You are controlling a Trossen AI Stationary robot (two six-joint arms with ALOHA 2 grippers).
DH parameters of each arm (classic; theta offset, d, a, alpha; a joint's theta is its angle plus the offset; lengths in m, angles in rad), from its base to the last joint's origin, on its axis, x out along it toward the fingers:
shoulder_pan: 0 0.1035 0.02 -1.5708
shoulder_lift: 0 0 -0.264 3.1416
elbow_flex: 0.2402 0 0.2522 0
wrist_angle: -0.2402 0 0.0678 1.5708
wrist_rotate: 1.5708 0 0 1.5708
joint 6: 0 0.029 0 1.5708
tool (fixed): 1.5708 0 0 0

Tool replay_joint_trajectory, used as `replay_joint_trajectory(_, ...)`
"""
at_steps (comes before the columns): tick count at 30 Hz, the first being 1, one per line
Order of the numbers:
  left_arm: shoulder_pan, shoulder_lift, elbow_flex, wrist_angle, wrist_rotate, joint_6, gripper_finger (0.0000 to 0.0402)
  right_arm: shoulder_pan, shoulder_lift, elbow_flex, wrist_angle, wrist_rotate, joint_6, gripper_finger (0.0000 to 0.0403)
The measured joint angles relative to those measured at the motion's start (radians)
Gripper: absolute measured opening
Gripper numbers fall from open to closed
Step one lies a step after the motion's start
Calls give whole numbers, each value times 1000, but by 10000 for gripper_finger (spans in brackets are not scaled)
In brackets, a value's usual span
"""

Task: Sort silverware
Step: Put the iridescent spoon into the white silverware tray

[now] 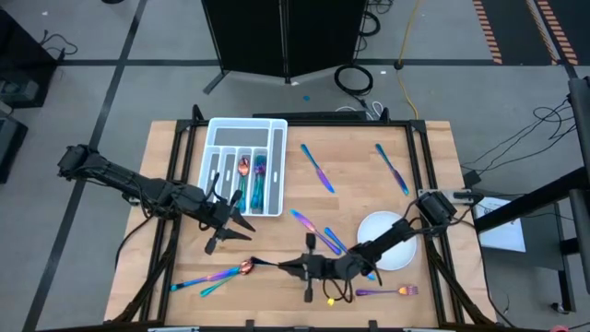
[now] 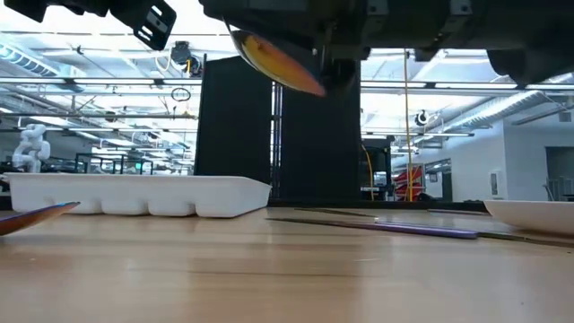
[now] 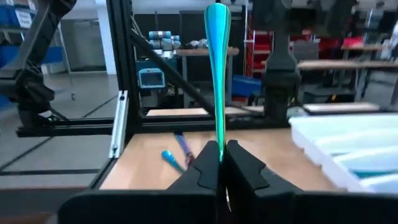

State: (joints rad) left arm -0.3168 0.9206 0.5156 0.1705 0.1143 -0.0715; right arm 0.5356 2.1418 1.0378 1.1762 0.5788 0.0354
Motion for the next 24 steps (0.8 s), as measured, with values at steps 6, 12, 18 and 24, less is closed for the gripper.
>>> replay_joint_trajectory(6,0,-18,1,-31,-2,0,114,-6,-11,19,1,-1,-216,0)
replay_joint_trajectory(12,-2,-88,28,-207,-107,-27,114,-11,-89,20,-49,69,-614,0)
replay_joint_trajectory(18,-21,-166,28,-412,-291,-108,114,-68,-155,22,-260,128,-909,0)
replay_joint_trajectory(24,-24,-234,28,-588,-432,-202,114,-167,-185,21,-517,63,-994,0)
